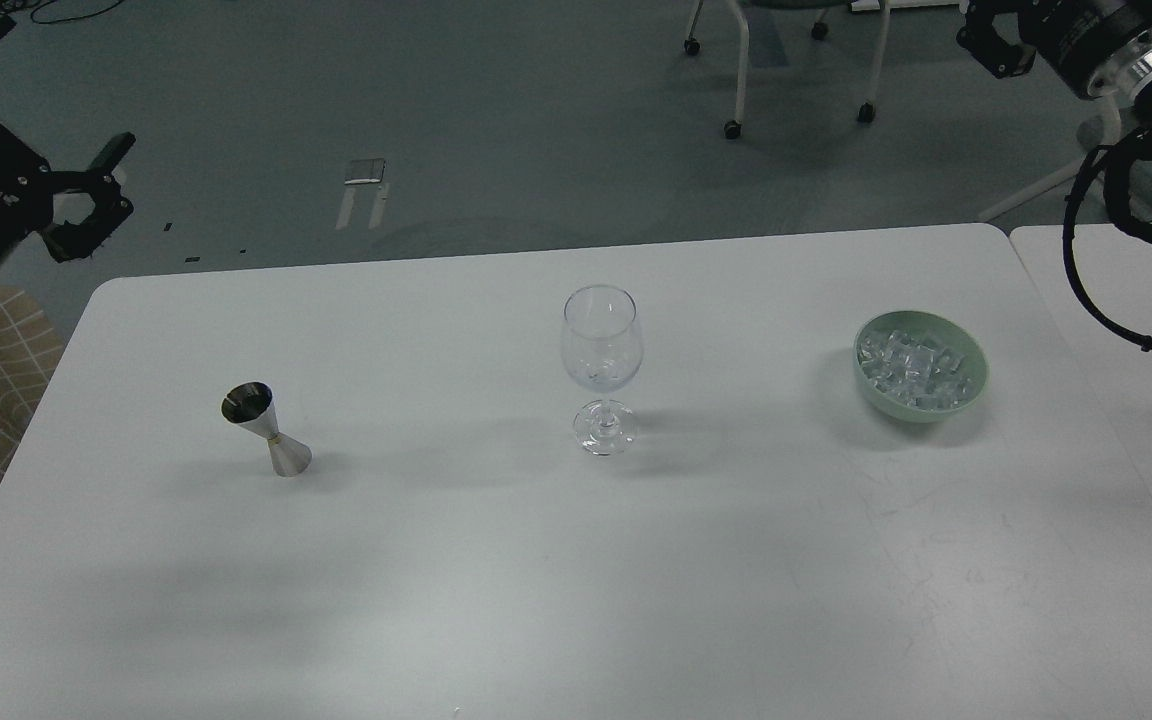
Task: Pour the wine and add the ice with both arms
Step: 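Move the open left gripper toward the silver jigger cup, then close the left gripper around the silver jigger cup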
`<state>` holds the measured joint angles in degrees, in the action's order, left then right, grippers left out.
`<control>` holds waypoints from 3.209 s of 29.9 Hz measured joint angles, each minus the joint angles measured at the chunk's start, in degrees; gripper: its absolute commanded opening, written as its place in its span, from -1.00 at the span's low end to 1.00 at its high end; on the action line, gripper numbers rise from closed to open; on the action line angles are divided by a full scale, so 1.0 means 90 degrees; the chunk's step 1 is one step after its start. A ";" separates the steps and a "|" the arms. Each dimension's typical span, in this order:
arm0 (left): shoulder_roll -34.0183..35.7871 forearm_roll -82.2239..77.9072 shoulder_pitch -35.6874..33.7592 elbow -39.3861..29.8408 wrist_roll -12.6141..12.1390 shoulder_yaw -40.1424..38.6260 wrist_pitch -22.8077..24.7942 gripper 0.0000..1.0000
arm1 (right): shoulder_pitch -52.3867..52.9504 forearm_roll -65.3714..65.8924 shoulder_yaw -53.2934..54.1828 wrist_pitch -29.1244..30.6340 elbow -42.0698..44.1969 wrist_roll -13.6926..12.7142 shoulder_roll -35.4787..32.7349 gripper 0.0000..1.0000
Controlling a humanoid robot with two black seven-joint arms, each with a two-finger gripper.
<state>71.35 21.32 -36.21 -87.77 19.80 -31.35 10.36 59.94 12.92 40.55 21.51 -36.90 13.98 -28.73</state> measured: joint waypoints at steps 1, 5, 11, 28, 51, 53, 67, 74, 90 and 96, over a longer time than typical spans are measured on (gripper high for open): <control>0.0056 0.0204 0.0075 -0.0042 0.0022 -0.0001 0.0039 1.00 | -0.0020 0.0000 0.0000 -0.0010 0.0004 -0.0001 0.0000 1.00; 0.0137 0.0832 0.0507 -0.0094 0.0251 0.0005 0.0324 1.00 | -0.0059 0.0008 0.0000 -0.0026 0.0020 -0.0008 0.0000 1.00; 0.0188 0.1358 0.1450 -0.0106 0.0793 0.0017 0.0788 1.00 | -0.0111 0.0011 -0.0004 -0.0037 0.0038 -0.0053 -0.0086 1.00; 0.0028 0.1548 0.3787 -0.0101 0.0913 0.0068 0.1957 1.00 | -0.0275 0.0019 -0.0004 -0.0065 0.0040 -0.0070 -0.0089 1.00; -0.1780 0.1595 0.3957 0.0380 0.0913 0.0061 0.1837 0.98 | -0.0427 0.0020 -0.0004 -0.0066 0.0011 -0.0215 -0.0106 1.00; -0.1866 0.1619 0.3957 0.0395 0.0913 0.0060 0.1823 0.98 | -0.0427 0.0020 -0.0004 -0.0065 0.0014 -0.0217 -0.0106 1.00; -0.2821 0.1804 0.3470 0.1023 0.0730 -0.0005 0.1630 0.98 | -0.0435 0.0020 -0.0004 -0.0067 0.0037 -0.0264 -0.0105 1.00; -0.3103 0.1878 0.3340 0.1210 0.0426 0.0002 0.1336 0.98 | -0.0439 0.0020 -0.0009 -0.0067 0.0037 -0.0264 -0.0104 1.00; -0.3417 0.2241 0.2749 0.1631 0.0096 0.0044 0.0866 0.68 | -0.0527 0.0021 -0.0006 -0.0068 0.0037 -0.0258 -0.0127 1.00; -0.3485 0.2241 0.2643 0.1744 0.0090 0.0060 0.0722 0.32 | -0.0527 0.0100 -0.0005 -0.0067 0.0037 -0.0255 -0.0127 1.00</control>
<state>39.98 41.49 -12.42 -72.07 20.61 -30.81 16.86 55.19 13.82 40.50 20.90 -36.57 11.68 -29.87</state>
